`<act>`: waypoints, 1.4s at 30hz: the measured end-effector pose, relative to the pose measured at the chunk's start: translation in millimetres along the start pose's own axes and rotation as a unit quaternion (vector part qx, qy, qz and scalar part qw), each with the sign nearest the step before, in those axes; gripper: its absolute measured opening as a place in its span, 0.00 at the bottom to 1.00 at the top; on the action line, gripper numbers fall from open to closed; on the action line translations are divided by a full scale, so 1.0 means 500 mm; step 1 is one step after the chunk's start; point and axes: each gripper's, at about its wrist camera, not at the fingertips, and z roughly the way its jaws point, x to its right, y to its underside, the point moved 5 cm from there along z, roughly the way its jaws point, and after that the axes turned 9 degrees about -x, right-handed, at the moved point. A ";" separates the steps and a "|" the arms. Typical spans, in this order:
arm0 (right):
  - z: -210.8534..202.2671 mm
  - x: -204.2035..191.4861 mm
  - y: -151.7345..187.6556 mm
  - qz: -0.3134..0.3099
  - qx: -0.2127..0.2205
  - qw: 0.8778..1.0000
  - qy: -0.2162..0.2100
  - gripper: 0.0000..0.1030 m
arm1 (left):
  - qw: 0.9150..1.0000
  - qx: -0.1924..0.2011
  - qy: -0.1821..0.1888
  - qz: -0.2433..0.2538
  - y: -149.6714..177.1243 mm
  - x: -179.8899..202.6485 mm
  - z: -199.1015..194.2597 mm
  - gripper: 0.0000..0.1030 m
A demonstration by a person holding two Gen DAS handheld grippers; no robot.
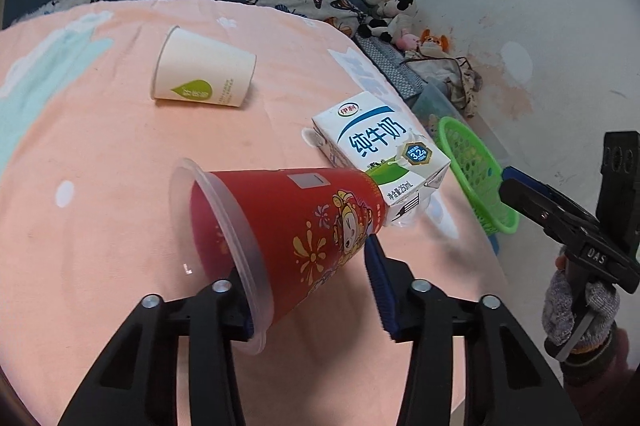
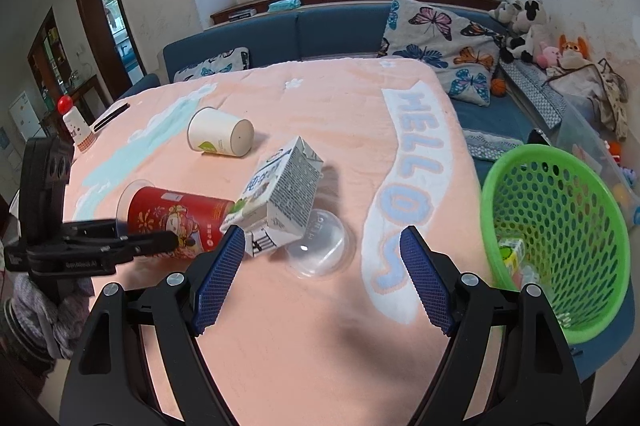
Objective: Collect trash
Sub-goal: 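Grasp the red cup rim with the left tool while the right tool grasps the milk carton, then drop the milk carton into the basket with the right tool while the left tool carries the red cup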
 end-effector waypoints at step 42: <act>0.288 -0.134 -0.063 -0.085 -0.148 0.977 0.129 0.78 | 0.997 0.071 -0.020 0.029 0.052 -0.069 -0.137 0.02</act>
